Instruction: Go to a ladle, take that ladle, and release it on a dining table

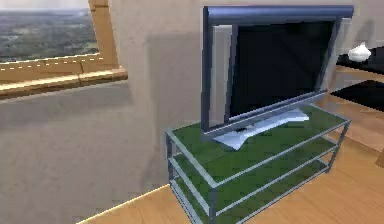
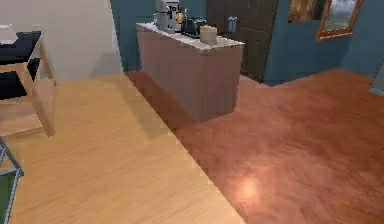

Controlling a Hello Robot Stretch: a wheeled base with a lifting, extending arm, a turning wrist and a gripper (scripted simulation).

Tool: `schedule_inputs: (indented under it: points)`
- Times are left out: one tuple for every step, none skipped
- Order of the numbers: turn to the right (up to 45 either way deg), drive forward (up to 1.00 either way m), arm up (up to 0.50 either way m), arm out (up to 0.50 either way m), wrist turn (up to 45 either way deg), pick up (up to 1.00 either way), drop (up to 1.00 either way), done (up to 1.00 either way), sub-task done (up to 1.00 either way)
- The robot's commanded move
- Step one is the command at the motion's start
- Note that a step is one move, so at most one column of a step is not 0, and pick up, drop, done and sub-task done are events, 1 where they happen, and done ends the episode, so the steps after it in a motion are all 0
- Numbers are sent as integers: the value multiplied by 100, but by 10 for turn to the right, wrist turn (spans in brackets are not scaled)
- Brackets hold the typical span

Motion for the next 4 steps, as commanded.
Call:
schedule_inputs:
  points:
    - [450, 0, 0, 0, 0, 0, 0, 0, 0]
    - [450, 0, 0, 0, 0, 0, 0, 0, 0]
    - [240, 0, 0, 0, 0, 0, 0, 0, 0]
    - [0, 100, 0, 0, 0, 0, 0, 0, 0]
